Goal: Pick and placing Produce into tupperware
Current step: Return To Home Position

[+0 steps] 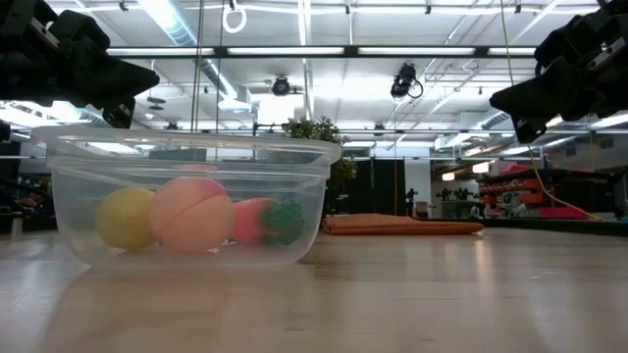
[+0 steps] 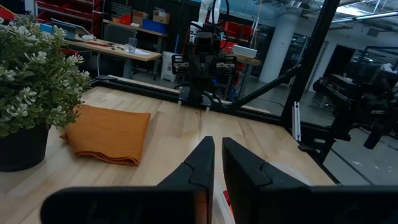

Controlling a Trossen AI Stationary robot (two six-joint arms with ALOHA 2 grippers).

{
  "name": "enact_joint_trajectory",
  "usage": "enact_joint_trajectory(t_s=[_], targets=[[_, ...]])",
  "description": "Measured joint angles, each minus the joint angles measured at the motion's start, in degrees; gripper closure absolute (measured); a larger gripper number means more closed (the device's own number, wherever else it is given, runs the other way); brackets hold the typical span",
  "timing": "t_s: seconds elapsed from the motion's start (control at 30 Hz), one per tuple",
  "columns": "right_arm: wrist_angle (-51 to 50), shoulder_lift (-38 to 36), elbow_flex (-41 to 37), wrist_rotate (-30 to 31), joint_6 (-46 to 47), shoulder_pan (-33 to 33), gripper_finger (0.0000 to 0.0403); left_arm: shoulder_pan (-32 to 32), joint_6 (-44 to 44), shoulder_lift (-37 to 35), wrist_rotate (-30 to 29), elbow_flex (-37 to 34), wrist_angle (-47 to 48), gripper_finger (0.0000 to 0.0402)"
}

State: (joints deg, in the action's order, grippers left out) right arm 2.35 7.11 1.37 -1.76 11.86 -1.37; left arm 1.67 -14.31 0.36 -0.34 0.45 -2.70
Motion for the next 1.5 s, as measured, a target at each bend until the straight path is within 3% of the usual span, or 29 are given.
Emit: enact_joint_trajectory(t_s=[1.5], targets=[[-0.02,-0.02,-0.09,-0.01,0.01,0.01,0.0403,0.01,0.0,0.0,0.02,0.0,0.0,0.0364]])
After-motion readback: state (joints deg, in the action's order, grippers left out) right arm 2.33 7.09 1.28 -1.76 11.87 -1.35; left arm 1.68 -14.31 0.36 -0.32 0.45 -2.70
